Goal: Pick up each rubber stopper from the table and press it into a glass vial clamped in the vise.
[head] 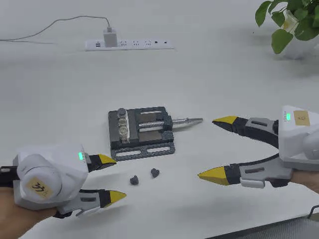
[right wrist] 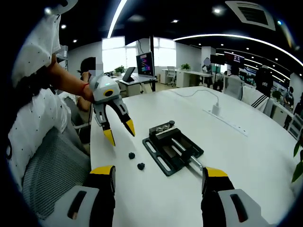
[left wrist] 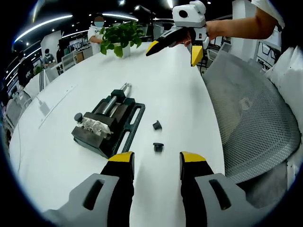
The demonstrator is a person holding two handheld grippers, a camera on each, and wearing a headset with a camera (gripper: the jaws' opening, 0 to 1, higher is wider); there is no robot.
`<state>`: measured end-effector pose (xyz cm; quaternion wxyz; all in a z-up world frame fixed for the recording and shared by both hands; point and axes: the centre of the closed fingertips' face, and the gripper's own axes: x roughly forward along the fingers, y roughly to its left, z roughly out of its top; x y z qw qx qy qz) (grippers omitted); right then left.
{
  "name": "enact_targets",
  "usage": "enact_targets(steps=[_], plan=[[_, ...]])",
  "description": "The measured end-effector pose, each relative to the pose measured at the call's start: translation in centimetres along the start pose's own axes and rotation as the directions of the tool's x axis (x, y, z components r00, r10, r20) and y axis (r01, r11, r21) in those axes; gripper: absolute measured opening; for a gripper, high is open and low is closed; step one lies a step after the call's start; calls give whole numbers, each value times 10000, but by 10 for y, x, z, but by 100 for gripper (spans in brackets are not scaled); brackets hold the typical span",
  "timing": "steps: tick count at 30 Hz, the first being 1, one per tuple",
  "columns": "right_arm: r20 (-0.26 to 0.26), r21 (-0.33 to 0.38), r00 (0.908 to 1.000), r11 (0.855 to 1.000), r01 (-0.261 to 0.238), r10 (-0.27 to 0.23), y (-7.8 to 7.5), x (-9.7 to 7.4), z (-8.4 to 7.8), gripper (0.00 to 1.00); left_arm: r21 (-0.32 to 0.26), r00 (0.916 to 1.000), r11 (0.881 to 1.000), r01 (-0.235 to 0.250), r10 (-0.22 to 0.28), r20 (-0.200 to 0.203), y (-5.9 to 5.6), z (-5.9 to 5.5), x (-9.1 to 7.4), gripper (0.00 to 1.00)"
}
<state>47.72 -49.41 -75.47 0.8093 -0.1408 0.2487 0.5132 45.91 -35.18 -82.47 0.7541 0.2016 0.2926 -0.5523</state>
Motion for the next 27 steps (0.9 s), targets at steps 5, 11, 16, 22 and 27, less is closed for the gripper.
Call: enact_targets(steps=[5, 11, 16, 22, 27], plan=[[-3, 92, 10000, 9999, 71, -71, -2, 0, -2, 73, -113, 9999, 9999, 54, -55, -104, 1, -1, 11, 29], [-27, 202, 9999, 9997, 132, -132, -4, -1, -4, 72, -113, 9994, 9998, 140, -144, -325, 1, -7, 24, 23], [-20, 265, 9999, 9995, 167, -167, -6, -2, -5, 71, -104, 9989, 9997, 212, -216, -426, 1, -10, 30, 17], [-50, 312, 9998, 9993, 212, -210, -7, -2, -5, 70, -70, 9981, 9997, 247, -250, -571, 0, -14, 36, 12], [-74, 328, 9997, 9992, 232, -230, -7, -2, -6, 70, -187, 9980, 9995, 260, -270, -575, 0, -14, 38, 10]])
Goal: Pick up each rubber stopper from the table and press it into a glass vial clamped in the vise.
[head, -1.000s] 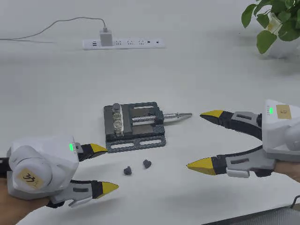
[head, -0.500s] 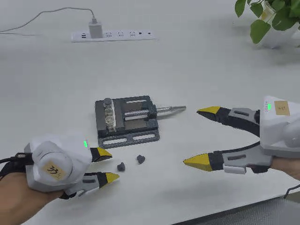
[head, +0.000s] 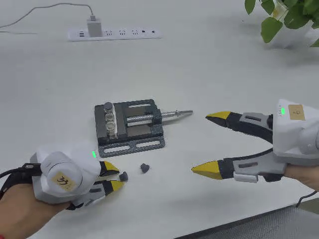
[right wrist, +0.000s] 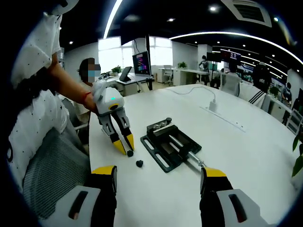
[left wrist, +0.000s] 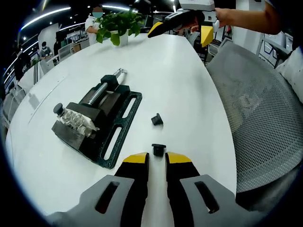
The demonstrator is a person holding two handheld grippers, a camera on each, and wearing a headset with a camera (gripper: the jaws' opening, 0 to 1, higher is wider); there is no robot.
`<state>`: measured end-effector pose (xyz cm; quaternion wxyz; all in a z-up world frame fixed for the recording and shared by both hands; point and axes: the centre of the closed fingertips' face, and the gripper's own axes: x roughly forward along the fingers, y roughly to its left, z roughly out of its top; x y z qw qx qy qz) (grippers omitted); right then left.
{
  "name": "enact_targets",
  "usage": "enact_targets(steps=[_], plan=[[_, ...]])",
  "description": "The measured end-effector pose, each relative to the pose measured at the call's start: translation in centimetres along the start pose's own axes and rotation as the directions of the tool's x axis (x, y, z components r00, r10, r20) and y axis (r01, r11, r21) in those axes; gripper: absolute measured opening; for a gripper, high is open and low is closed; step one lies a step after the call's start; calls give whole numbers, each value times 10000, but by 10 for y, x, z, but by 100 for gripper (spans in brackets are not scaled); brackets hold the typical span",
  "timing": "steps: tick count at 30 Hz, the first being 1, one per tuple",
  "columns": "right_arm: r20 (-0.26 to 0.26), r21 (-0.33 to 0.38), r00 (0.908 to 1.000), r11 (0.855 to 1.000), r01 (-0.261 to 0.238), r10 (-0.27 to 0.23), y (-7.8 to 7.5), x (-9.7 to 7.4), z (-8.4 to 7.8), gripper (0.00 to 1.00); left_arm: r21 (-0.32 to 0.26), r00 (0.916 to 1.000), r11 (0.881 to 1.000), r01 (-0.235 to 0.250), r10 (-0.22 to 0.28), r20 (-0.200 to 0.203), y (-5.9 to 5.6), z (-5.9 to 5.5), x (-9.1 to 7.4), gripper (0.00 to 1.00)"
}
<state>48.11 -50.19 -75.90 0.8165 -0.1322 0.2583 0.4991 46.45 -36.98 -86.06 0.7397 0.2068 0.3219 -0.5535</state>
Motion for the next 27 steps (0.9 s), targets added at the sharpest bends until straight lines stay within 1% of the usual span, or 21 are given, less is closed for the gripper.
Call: enact_targets(steps=[6, 11, 17, 20, 21, 24, 26, 27], plan=[[14, 55, 10000, 10000, -8, 8, 3, 1, 3, 70, -7, 10000, 10000, 73, -73, -4, -1, 0, 3, 8], [10, 72, 10000, 10000, -14, 14, 2, 0, 2, 69, 12, 10000, 10000, 39, -39, 33, 0, 0, 4, 5], [-32, 77, 10000, 9999, -67, 67, 3, 2, 3, 69, 25, 10000, 10000, 13, -13, 83, 0, 0, 3, 4], [-84, 78, 9998, 9999, -152, 152, 7, 5, 7, 69, -47, 9999, 10000, -25, 26, 123, 1, 0, 3, 4], [-115, 109, 9997, 9998, -195, 196, 9, 6, 8, 69, -80, 9998, 10000, -28, 30, 180, 1, 1, 2, 4], [-141, 133, 9992, 9992, -377, 379, 15, 9, 15, 67, -202, 9986, 9998, -76, 86, 529, 2, 11, -4, 4], [-95, 90, 9984, 9984, -556, 557, 18, 11, 22, 65, -289, 9965, 9995, -140, 163, 819, 3, 20, -10, 4], [-177, 146, 9976, 9977, -663, 665, 19, 13, 24, 64, -352, 9943, 9992, -171, 207, 1041, 4, 26, -15, 4]])
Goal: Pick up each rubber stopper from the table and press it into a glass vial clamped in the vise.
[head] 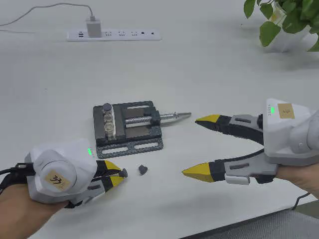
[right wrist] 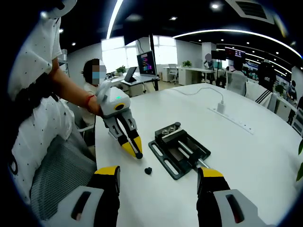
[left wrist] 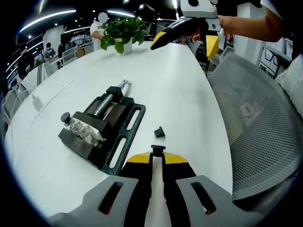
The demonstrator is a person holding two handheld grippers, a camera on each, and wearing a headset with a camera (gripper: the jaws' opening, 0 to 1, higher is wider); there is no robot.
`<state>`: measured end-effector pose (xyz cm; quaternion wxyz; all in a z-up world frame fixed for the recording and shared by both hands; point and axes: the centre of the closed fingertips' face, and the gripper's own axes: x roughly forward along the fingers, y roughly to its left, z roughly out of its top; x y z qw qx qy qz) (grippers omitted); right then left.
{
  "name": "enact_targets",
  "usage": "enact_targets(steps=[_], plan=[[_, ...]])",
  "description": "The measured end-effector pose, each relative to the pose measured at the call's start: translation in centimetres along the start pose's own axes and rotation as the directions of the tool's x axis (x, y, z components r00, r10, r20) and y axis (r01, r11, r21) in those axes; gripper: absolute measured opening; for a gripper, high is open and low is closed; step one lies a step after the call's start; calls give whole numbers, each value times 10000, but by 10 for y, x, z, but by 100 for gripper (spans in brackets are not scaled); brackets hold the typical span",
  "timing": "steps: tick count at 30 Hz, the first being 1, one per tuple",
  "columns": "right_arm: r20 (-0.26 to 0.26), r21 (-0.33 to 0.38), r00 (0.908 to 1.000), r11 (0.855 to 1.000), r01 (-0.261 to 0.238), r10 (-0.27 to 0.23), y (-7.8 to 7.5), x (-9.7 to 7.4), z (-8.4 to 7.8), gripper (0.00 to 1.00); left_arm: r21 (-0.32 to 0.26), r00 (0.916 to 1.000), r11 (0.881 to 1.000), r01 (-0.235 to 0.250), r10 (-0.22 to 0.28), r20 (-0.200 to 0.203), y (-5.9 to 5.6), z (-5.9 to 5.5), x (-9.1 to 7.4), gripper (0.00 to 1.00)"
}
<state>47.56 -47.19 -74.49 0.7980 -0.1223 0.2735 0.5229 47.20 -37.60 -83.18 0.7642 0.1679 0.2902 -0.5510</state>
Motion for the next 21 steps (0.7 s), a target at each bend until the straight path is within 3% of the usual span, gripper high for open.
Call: enact_targets(steps=[3, 6, 10, 16, 21], plan=[[-199, 76, 9995, 9997, -229, 231, 4, 3, 8, 57, -213, 9982, 9998, -53, 66, 600, 1, 18, -9, 4], [55, 270, 9981, 9977, -617, 616, 12, 6, 25, 54, -252, 9948, 9997, -73, 98, 1017, 1, 33, -19, 4], [315, -74, 9942, 9946, -1030, 1032, 19, 14, 41, 51, -191, 9874, 9998, -70, 99, 1578, -2, 55, -33, 4], [370, -391, 9872, 9874, -1535, 1549, 29, 21, 58, 42, 88, 9757, 10000, -26, 6, 2192, -9, 82, -48, 4], [224, -484, 9776, 9770, -2078, 2091, 40, 24, 62, 29, 309, 9677, 9995, 23, -100, 2520, -15, 98, -55, 4]])
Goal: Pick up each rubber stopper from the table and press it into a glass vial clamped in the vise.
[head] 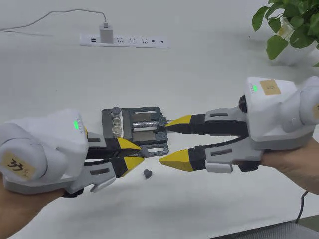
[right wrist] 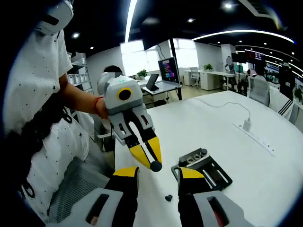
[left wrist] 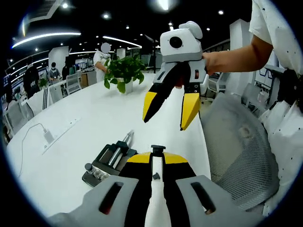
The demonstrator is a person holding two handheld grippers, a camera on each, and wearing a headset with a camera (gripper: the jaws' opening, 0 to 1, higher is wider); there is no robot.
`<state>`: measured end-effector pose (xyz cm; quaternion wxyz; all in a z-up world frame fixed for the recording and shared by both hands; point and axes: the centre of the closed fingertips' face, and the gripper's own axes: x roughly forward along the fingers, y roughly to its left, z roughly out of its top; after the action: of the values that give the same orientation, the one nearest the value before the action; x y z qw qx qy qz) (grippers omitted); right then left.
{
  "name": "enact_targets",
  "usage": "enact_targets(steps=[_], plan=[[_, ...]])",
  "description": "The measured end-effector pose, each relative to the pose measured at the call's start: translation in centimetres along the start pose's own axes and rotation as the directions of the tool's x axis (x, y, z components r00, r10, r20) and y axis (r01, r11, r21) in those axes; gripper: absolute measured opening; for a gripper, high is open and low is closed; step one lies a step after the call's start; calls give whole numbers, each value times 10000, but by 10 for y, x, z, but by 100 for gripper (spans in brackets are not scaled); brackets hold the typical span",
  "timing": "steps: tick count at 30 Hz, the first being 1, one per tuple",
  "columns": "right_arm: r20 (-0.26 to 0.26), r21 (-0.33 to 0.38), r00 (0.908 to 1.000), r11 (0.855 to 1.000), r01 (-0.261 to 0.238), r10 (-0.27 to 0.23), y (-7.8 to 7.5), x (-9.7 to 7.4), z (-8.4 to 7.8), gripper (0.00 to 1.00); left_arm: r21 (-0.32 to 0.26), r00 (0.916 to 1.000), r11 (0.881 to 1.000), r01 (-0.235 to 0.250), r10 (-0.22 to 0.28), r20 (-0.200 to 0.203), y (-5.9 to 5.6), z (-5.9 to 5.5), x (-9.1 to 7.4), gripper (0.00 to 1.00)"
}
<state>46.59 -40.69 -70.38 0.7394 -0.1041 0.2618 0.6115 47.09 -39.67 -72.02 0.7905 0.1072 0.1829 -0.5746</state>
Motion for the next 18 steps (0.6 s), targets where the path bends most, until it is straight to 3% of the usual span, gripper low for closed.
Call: enact_targets(steps=[6, 18], plan=[[-61, -85, 9997, 9996, -252, 252, 6, 2, 3, 21, 105, 9996, 9999, 108, -111, 259, -4, 11, -1, 4], [-106, -233, 9986, 9983, -528, 525, 14, 5, 6, 14, 218, 9986, 9994, 265, -275, 457, -9, 19, -2, 4]])
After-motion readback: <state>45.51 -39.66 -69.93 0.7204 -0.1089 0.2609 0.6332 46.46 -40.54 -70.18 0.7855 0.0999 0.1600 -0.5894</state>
